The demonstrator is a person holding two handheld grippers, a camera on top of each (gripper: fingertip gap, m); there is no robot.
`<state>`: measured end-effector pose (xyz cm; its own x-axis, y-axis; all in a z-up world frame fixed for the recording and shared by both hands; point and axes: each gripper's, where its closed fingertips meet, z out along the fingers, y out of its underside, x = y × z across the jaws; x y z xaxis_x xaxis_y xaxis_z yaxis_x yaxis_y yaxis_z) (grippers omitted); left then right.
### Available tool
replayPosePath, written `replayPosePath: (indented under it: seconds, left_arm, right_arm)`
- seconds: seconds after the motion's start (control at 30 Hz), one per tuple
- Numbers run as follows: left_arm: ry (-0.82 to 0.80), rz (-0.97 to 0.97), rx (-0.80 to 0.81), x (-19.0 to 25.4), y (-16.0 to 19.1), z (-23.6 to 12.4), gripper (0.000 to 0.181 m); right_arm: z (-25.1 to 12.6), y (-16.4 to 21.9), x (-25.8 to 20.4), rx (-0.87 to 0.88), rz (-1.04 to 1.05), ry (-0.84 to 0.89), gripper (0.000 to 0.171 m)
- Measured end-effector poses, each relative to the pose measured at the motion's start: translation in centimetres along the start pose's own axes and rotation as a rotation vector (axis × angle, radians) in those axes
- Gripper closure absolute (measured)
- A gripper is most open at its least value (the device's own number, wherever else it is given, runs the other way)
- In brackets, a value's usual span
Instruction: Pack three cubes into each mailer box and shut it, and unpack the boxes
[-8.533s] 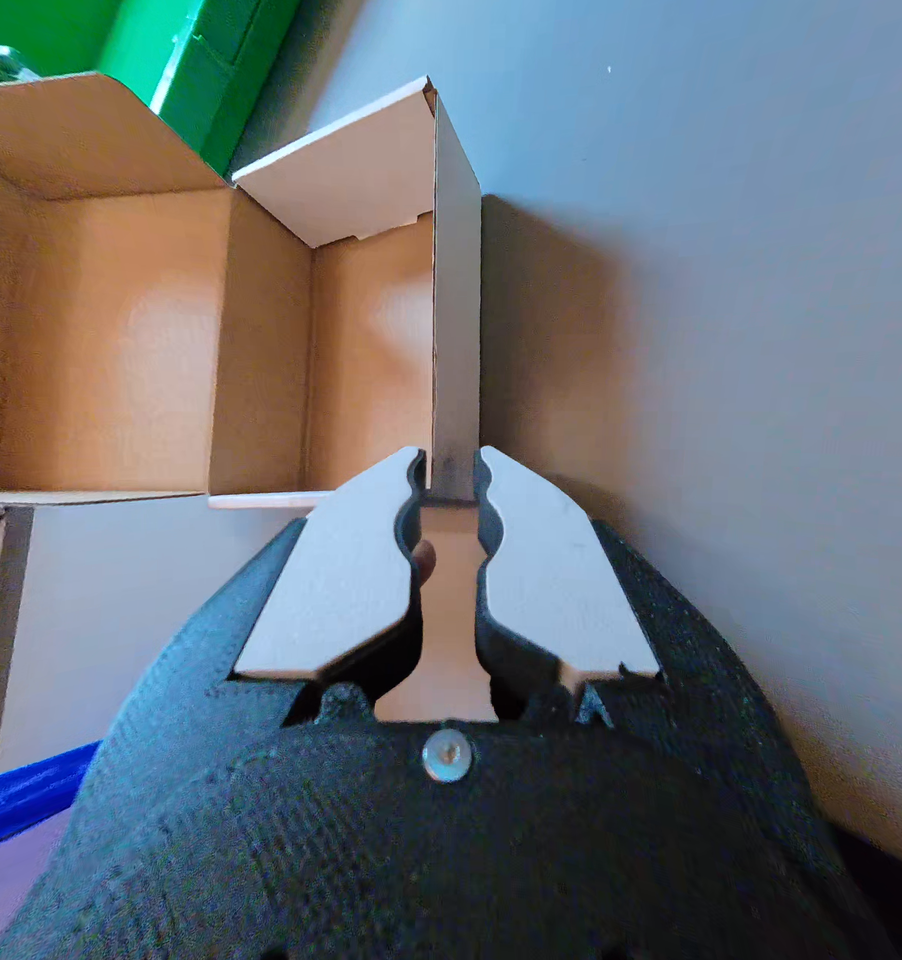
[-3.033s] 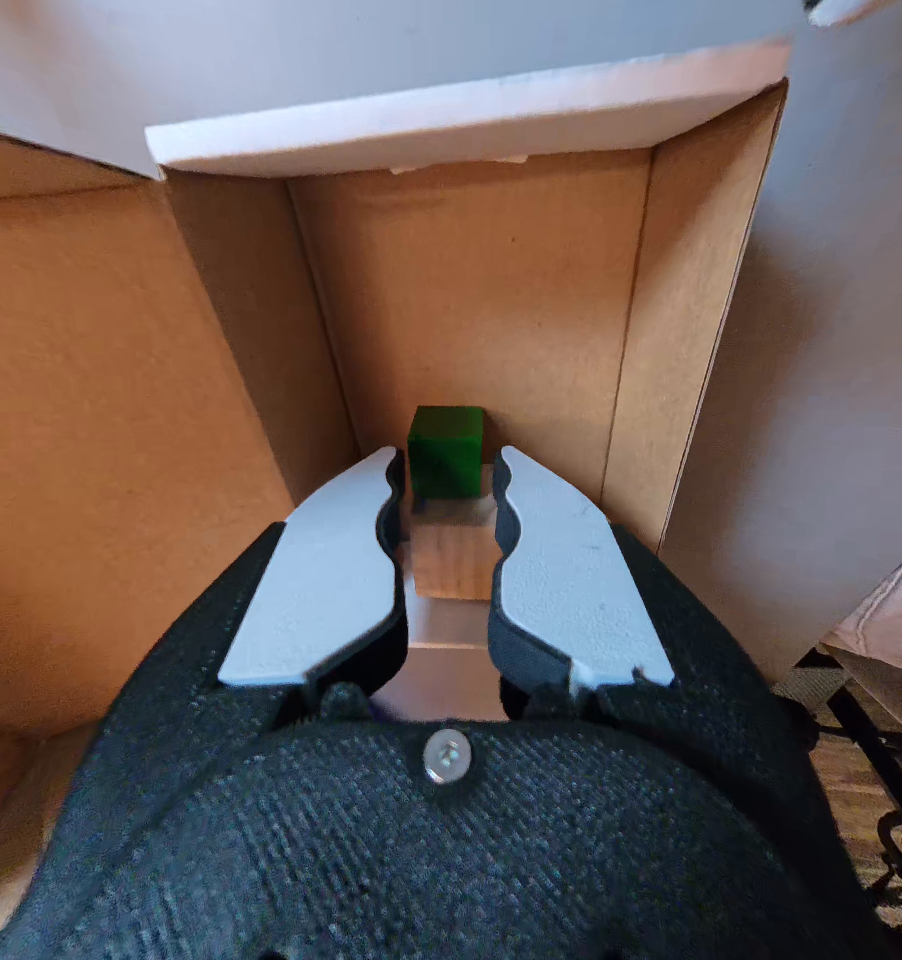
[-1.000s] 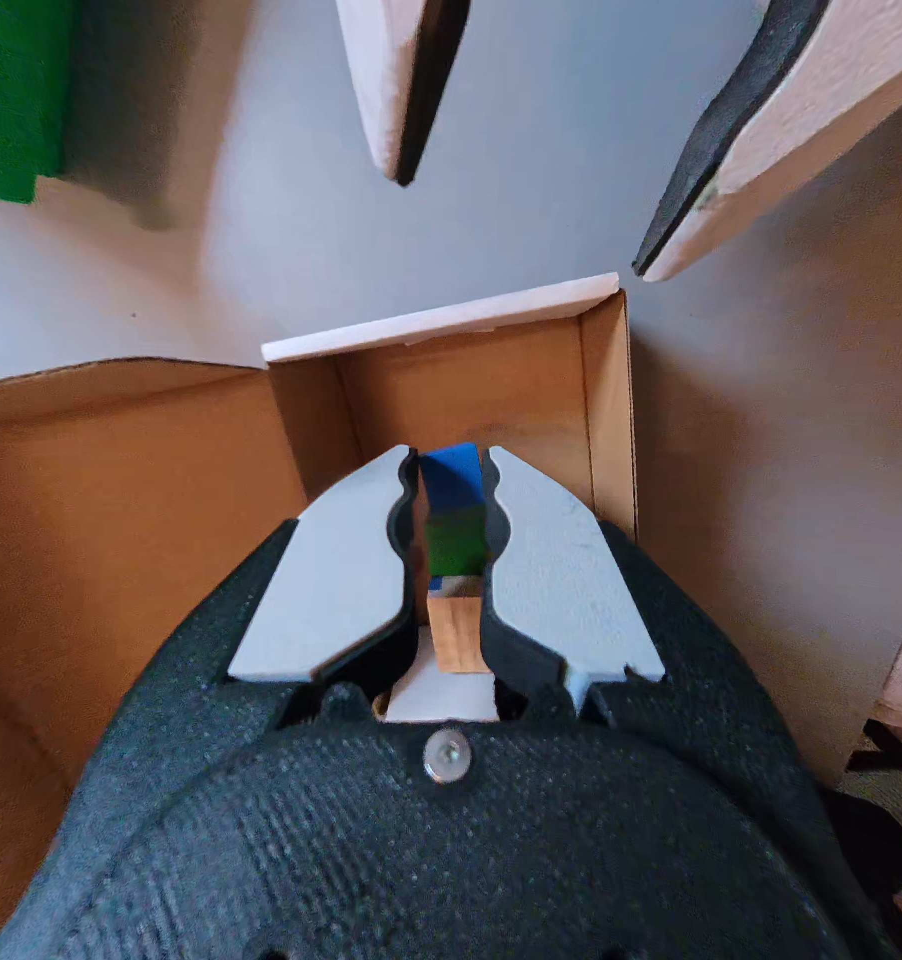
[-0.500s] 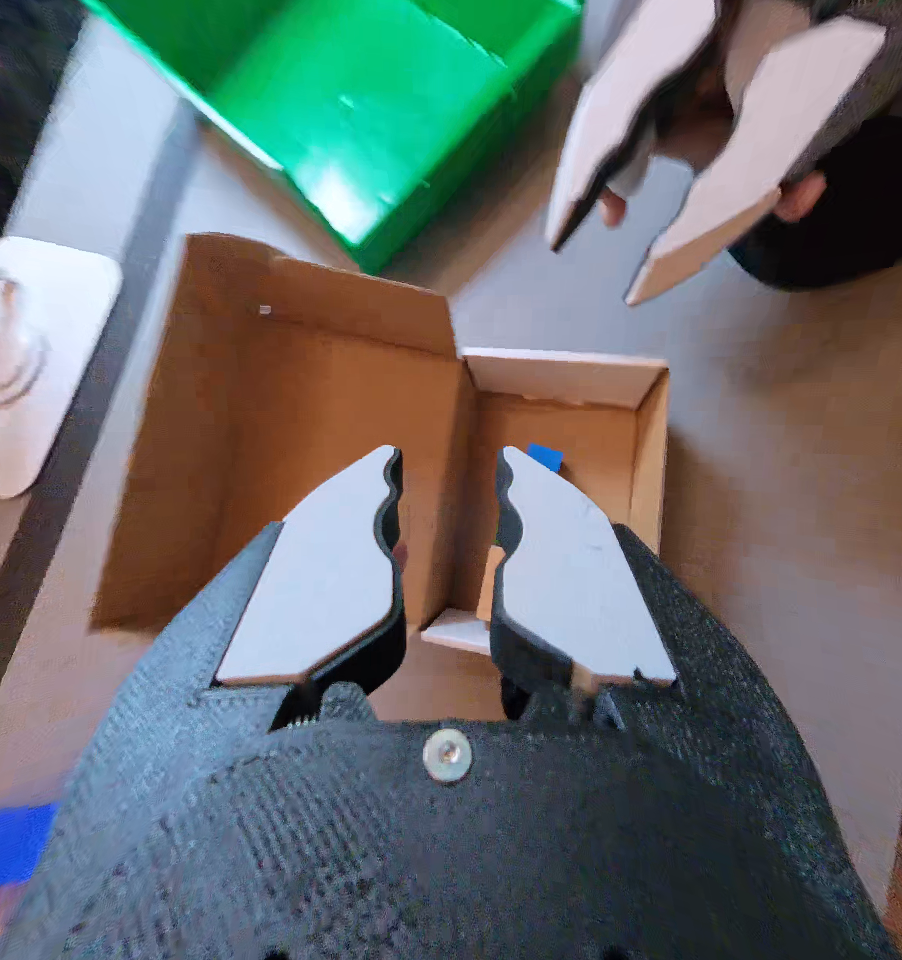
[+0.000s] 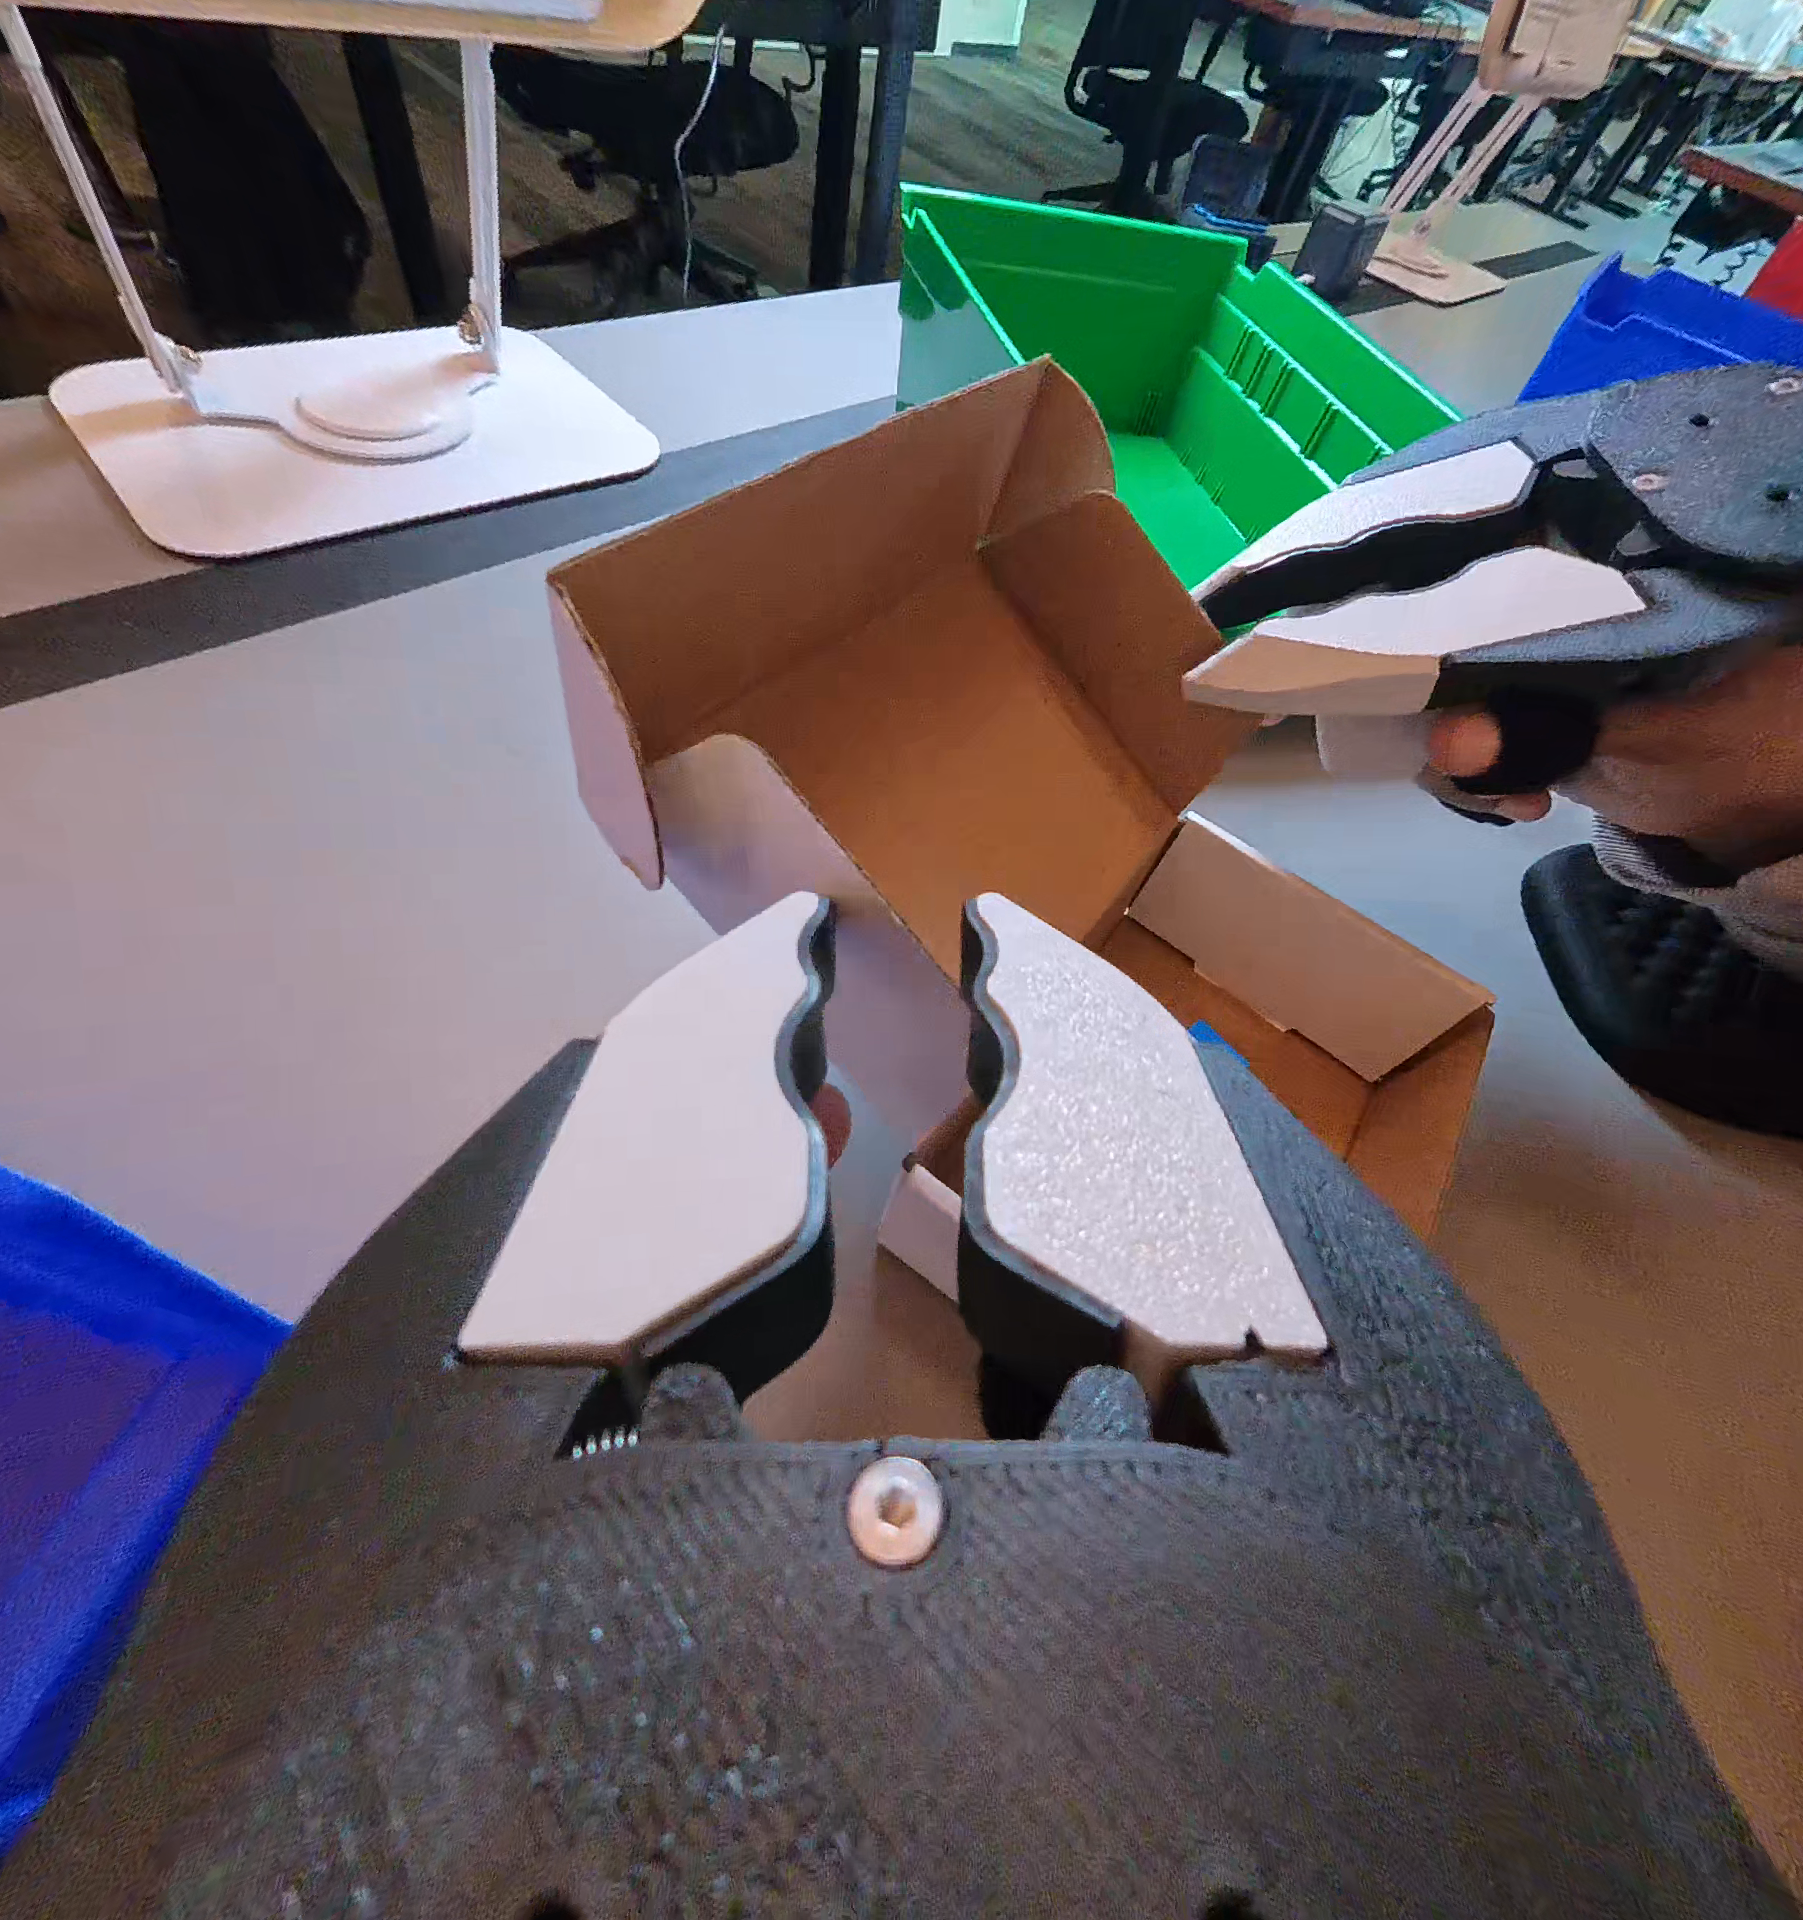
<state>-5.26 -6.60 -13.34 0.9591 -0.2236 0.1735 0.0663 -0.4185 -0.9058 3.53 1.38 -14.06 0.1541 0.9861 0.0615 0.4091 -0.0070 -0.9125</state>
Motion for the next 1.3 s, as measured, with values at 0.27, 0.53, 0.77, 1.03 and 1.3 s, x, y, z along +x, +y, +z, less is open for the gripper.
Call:
replayPosePath:
  seconds: [0.27, 0.53, 0.77, 1.03, 1.3]
  left_arm:
    - [0.27, 0.36, 0.065, 5.8, 3.2, -3.3, 0.171]
    - [0.371, 0.502, -0.068, 5.5, 6.8, -6.4, 0.143]
    - [0.368, 0.722, -0.088, 6.8, 4.5, -6.8, 0.106]
    - [0.429, 1.048, -0.344, 8.1, 9.5, -4.7, 0.102]
    - [0.181, 1.41, -0.318, 6.8, 12.3, -3.2, 0.112]
  right_arm:
    - [-5.9, 2.6, -5.4, 0.134, -0.29, -0.095, 0.158]
    - [-10.3, 6.9, -8.1, -0.024, -0.286, -0.371, 0.125]
    - [-10.5, 2.0, -8.2, 0.009, -0.578, -0.273, 0.09]
    - [-8.1, 7.2, -10.3, -0.227, -0.775, -0.359, 0.088]
    - [-7.1, 11.4, -10.7, -0.305, -0.89, -0.34, 0.072]
